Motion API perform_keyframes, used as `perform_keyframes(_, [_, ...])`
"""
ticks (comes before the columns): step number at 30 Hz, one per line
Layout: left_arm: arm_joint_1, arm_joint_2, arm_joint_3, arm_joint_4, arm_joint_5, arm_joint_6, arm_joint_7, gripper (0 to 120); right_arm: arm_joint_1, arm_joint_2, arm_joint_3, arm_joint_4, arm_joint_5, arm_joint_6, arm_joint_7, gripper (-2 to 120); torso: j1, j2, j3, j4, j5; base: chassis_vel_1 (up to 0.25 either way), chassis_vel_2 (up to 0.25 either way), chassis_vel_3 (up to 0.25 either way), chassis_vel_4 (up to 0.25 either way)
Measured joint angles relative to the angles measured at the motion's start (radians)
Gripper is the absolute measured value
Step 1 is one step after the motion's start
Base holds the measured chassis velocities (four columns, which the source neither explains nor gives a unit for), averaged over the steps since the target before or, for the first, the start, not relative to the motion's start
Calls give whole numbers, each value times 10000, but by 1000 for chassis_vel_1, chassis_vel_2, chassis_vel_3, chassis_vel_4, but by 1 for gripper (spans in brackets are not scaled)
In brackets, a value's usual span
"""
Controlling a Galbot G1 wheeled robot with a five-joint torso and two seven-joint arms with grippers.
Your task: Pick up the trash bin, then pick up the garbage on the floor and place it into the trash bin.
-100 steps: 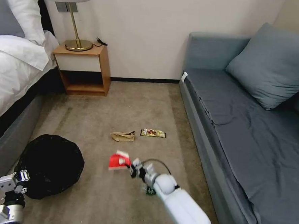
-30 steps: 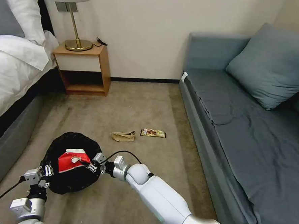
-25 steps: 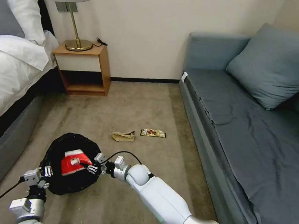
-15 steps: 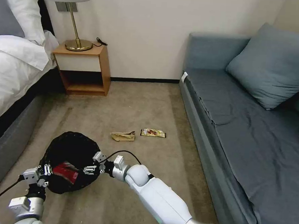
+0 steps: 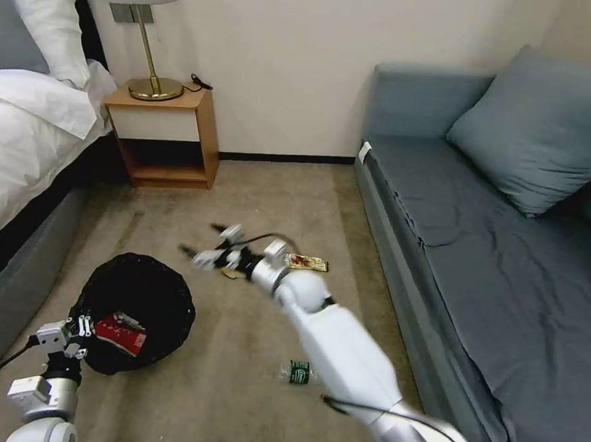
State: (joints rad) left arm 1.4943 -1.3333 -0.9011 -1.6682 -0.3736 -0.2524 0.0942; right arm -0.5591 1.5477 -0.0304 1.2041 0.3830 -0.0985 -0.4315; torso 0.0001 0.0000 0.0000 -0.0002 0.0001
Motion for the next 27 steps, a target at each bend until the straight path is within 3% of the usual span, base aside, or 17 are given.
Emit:
perform_keyframes(6, [-77,232,137,169,-265,-11,2,5,124,-788,192,-96,284,-367,54,100,0,0,0,4,1,0,0,0,0])
perform_keyframes(12, [-449,416,226,507,-387,57,-54,5,-245,-1989,-491,124,274,-660,-138,100,0,0,0,-2,1,0,0,0,0])
perform_keyframes(17, [-731,501,314,879,-524,95,-137,5,-916,-2831,-874,701,-323,-680,-395,100,-1,0,-1,3,2,0,0,0,0])
perform_keyframes(27, [-912,573,468,1205,-459,15,-142,5,-1927,-3689,-793,1067,-1303,-538,-948,100,-1,1,-2,4,4,0,0,0,0])
